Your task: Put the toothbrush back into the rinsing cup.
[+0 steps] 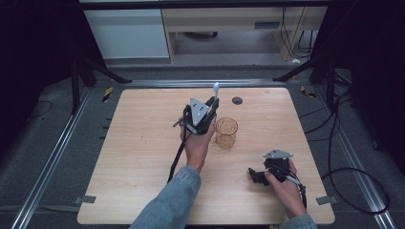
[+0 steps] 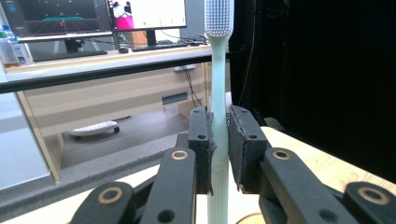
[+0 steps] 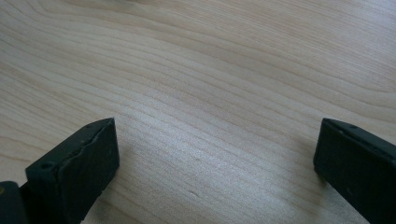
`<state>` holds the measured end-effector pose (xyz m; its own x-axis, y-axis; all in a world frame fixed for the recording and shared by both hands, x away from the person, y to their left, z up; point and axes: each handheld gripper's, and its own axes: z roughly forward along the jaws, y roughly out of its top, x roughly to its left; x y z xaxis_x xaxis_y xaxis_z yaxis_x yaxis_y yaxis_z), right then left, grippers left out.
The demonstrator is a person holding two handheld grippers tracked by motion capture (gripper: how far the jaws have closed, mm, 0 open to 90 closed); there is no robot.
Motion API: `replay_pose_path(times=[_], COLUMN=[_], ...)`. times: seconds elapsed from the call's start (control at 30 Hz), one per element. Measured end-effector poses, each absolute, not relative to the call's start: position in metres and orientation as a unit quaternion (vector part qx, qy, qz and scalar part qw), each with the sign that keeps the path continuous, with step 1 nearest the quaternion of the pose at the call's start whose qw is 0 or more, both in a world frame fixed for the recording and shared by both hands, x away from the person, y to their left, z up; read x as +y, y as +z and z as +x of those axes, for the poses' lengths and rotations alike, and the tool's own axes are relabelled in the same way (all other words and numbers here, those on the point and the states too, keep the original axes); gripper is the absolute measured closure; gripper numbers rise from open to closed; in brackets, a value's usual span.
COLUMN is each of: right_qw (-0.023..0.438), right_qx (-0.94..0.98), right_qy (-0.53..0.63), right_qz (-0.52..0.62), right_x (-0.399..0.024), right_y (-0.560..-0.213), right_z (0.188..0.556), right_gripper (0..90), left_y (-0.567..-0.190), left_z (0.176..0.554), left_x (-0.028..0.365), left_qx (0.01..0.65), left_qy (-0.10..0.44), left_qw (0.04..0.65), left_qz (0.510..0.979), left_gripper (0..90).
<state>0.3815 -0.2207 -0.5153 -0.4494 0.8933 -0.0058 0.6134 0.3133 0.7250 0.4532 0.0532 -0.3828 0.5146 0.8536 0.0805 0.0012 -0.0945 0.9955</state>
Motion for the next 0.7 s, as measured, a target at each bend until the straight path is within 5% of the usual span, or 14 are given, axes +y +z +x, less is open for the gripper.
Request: replay_pose_path(times=[0.7], right_qw=[0.208], right_qx=[0.783], right_qy=[0.335], right_qz=[0.481], right_x=[-0.221], right_y=[-0.515], right_z=[0.381], right_gripper=[0.5], left_y=[-0.395], left_z=[0.452], left_x=[0.058], left_qx=[0.339], left_qy=[0.354], left_qw=[0.592], left_qz=[0.639], left_gripper=[79.1])
